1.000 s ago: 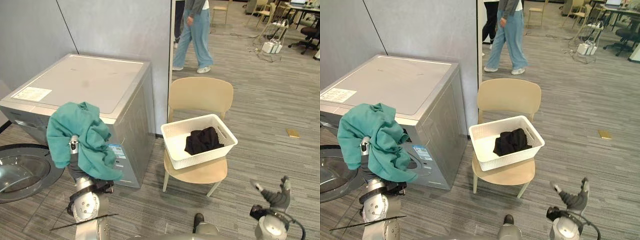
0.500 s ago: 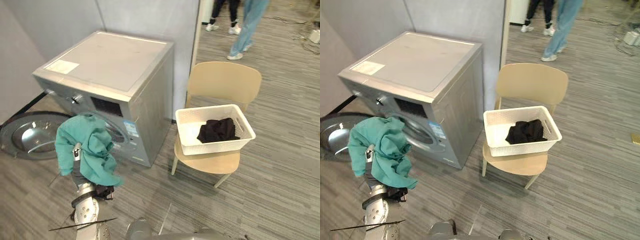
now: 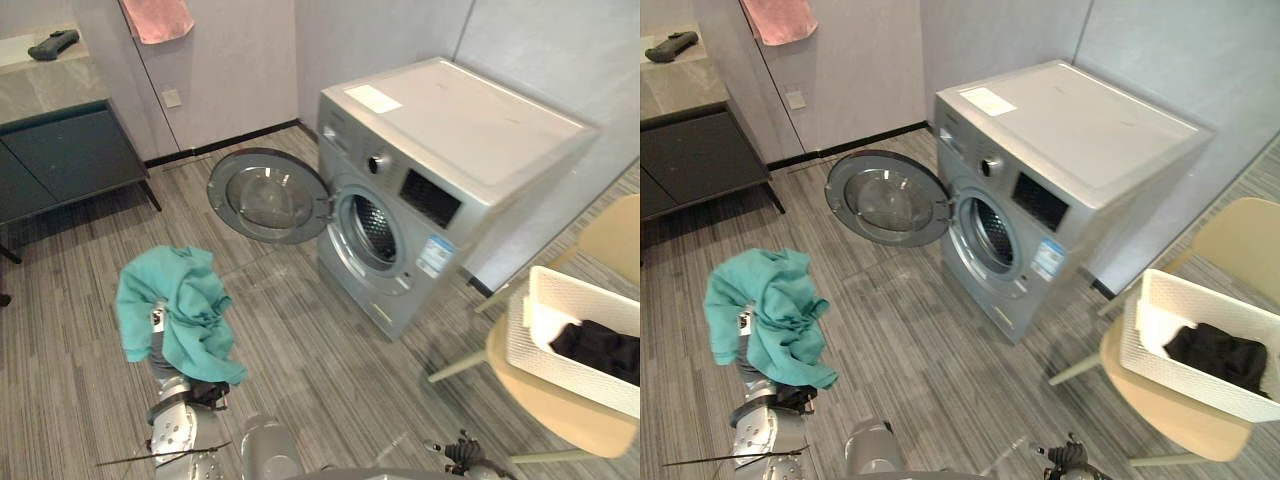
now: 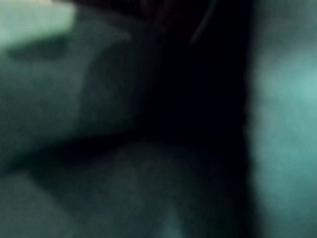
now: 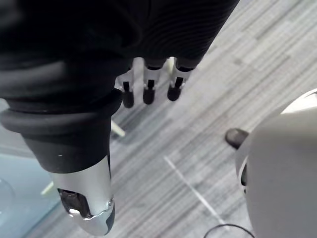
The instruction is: Pick up the laundry basket with both hands and put the clothes into the washing machine.
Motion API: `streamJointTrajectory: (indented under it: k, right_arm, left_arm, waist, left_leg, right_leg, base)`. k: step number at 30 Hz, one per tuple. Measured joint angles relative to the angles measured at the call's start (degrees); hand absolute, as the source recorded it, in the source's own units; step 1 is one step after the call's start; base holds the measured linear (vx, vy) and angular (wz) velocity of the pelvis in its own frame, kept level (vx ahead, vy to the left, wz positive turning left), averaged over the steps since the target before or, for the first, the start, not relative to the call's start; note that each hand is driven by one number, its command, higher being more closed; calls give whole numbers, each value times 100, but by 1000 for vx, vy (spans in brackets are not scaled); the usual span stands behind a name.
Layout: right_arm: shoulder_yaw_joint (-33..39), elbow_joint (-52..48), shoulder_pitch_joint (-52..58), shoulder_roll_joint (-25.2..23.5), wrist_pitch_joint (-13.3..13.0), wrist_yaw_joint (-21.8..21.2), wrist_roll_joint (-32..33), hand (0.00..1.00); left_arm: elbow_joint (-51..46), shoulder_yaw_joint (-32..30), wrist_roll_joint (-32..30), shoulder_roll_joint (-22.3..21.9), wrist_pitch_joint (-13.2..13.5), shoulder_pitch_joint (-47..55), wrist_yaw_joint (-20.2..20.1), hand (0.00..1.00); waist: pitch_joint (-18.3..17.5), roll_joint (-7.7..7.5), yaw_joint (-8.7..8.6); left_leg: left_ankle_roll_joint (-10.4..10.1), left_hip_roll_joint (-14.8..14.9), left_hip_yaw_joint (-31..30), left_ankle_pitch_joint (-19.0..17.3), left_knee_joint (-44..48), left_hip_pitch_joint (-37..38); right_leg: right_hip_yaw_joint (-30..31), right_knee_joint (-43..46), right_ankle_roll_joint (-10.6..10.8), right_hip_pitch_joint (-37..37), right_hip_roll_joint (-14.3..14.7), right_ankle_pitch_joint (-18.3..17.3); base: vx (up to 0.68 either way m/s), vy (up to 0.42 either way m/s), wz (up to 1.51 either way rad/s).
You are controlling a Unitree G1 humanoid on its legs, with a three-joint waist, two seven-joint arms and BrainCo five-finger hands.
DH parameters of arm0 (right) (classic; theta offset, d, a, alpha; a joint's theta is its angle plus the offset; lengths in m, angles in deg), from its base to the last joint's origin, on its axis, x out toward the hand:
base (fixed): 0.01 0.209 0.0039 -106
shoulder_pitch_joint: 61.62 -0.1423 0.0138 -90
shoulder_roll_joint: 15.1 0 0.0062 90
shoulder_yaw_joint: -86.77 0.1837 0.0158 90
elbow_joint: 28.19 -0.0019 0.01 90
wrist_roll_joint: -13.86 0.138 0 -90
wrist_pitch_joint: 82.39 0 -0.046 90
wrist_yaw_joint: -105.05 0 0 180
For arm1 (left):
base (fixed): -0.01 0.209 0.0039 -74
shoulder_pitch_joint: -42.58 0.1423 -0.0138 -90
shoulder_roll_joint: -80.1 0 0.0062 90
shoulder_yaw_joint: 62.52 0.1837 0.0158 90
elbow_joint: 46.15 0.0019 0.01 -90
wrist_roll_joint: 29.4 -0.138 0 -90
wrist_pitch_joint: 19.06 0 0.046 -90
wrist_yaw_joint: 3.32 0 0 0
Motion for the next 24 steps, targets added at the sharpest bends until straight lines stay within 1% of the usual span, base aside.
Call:
streamJointTrajectory:
  k: [1,2,3,4,5,6,7,8,9,10,11,12,13,14,15,16,17,18,19,20,21,22,23,24]
  right_arm:
    - [93,67,12,-46,17,-4,0,0]
    - [334,102,66,-53,46,9,53,0]
    - [679,31,123,-55,50,4,165,0]
    - [839,-84,177,-24,-20,43,182,0]
    - [850,-302,156,5,-21,31,202,0]
    - [834,-450,150,-52,-15,21,295,0]
    - [824,-664,160,-211,-22,20,337,0]
    - [806,-789,168,-288,-17,23,370,0]
    - [712,-961,181,-373,-13,25,434,0]
    - [573,-1251,214,-422,-17,18,574,0]
    - [438,-1441,218,-418,-28,26,678,0]
    - [400,-1495,218,-415,-33,28,717,0]
    - [323,-1575,220,-411,-33,32,736,0]
    - [241,-1605,213,-414,-34,30,734,0]
    - [73,-1624,201,-412,-37,21,731,0]
    - [-23,-1629,213,-408,-38,15,728,0]
    - [-98,-1635,248,-398,-30,5,715,0]
    - [-156,-1655,125,-344,-27,7,681,0]
    - [-197,-1666,106,-352,-25,5,668,0]
    - [-289,-1665,135,-407,-16,-3,672,0]
    - [-362,-1689,208,-405,-9,-8,664,0]
    - [-422,-1723,257,-398,-1,-7,642,0]
    - [-496,-1801,312,-401,2,-8,560,0]
    - [-558,-1836,307,-408,-1,-11,495,0]
  left_arm:
    - [69,87,0,-7,-38,-38,-4,100]
    - [160,332,-2,-43,-126,-59,-11,100]
    - [179,623,-5,-72,-192,-57,-32,100]
    - [180,779,-14,-86,-208,-57,-82,100]
    - [171,815,-29,-76,-239,-43,-134,100]
    - [161,824,-52,-24,-258,-34,-133,100]
    - [84,849,-56,54,-255,-33,-138,100]
    - [28,873,-61,89,-248,-36,-144,100]
    - [-55,923,-61,129,-243,-37,-187,100]
    - [-141,963,-59,134,-242,-37,-264,100]
    - [-157,974,-58,134,-249,-37,-272,100]
    - [-156,973,-58,136,-256,-38,-272,100]
    - [-156,966,-58,136,-271,-37,-274,100]
    - [-157,943,-59,139,-273,-38,-277,100]
    - [-148,921,-59,159,-281,-40,-278,100]
    - [-147,921,-59,190,-284,-41,-283,100]
    - [-47,920,-60,192,-286,-43,-289,100]
    - [191,905,-64,84,-330,-124,-291,100]
    - [311,903,-70,56,-382,-200,-296,100]
    - [485,886,-122,-9,-467,-339,-328,100]
    - [602,903,-128,-56,-480,-402,-402,100]
    - [710,917,-128,-83,-492,-414,-479,100]
    - [828,918,-159,-82,-524,-338,-562,100]
    - [900,921,-193,-83,-525,-232,-641,100]
  waist:
    - [-41,-100,-69]
    - [-64,-172,-159]
    - [64,39,-229]
    - [123,131,-280]
    - [192,214,-283]
    - [214,266,-303]
    - [209,288,-356]
    - [207,287,-364]
    - [208,299,-385]
    - [209,312,-439]
    - [225,341,-521]
    - [239,362,-543]
    - [251,375,-590]
    - [242,364,-616]
    - [208,308,-662]
    - [154,211,-660]
    - [64,138,-624]
    - [121,366,-565]
    - [150,418,-573]
    - [189,443,-588]
    - [201,458,-509]
    - [213,449,-433]
    - [234,483,-373]
    - [193,409,-349]
  left_leg:
    - [153,-257,-48,-81,9,-77]
    - [432,-705,-148,-187,42,-91]
    - [682,-959,-250,-287,-34,93]
    - [791,-1027,-315,-327,-102,256]
    - [891,-1117,-348,-318,-320,608]
    - [979,-1252,-385,-228,-825,1152]
    - [1009,-1420,-450,-73,-1405,1630]
    - [1009,-1506,-444,2,-1681,1846]
    - [1012,-1633,-412,96,-2033,2101]
    - [1030,-1794,-354,160,-2374,2322]
    - [1032,-1917,-317,162,-2574,2565]
    - [1032,-1954,-275,161,-2665,2688]
    - [1031,-1993,-168,161,-2810,2905]
    - [1027,-2023,-82,159,-2935,3036]
    - [1013,-2103,55,151,-3133,3227]
    - [1000,-2181,82,144,-3228,3313]
    - [922,-2241,201,101,-3250,3422]
    - [797,-2022,516,21,-2808,3373]
    - [763,-1888,690,0,-2245,3172]
    - [658,-1387,956,72,-614,2623]
    - [763,-967,1053,119,646,2293]
    - [957,-624,1124,227,1629,2077]
    - [1036,-293,1060,271,2428,1773]
    - [1033,-53,927,264,2754,1407]
  right_leg:
    - [-61,95,-113,-26,-174,252]
    - [-86,718,-558,-186,-592,783]
    - [167,1787,-1385,-514,-953,1042]
    - [512,2578,-1741,-754,-952,755]
    - [1013,3634,-1774,-1125,-792,363]
    - [1478,4760,-1389,-1524,-374,-156]
    - [1529,5448,-1194,-1847,24,-514]
    - [1451,5625,-1122,-2030,166,-636]
    - [1231,5698,-1013,-2303,308,-788]
    - [810,5567,-923,-2565,335,-955]
    - [339,5292,-967,-2773,326,-1108]
    - [72,5112,-1041,-2815,321,-1161]
    - [-595,4686,-1194,-2811,330,-1242]
    - [-1140,4321,-1341,-2796,377,-1260]
    - [-1885,3599,-1725,-2673,540,-1034]
    - [-2280,3130,-1981,-2610,651,-791]
    - [-2731,2412,-2609,-2360,972,-1291]
    - [-2578,1930,-2477,-2246,1393,-1422]
    - [-2540,1677,-2465,-2141,1592,-1397]
    - [-2289,1233,-2376,-1900,1983,-1262]
    - [-1940,1071,-2304,-1718,2213,-1223]
    - [-1622,1037,-2245,-1515,2361,-1259]
    - [-1212,938,-2181,-1267,2502,-1301]
    - [-843,846,-2158,-1102,2517,-1307]
  base:
    - [377,658,96]
    - [373,641,118]
    - [367,633,114]
    - [288,438,86]
    - [355,443,56]
    - [384,487,64]
    - [368,446,57]
    - [223,241,50]
    - [316,219,42]
    - [418,220,53]
    - [352,173,46]
    - [417,130,36]
    - [347,96,20]
    - [530,126,14]
    - [475,66,2]
    - [498,47,-26]
    - [640,49,-83]
    - [523,53,-103]
    - [561,85,-118]
    - [300,68,-103]
    - [359,95,-134]
    - [346,119,-169]
    - [407,177,-202]
    - [322,177,-185]
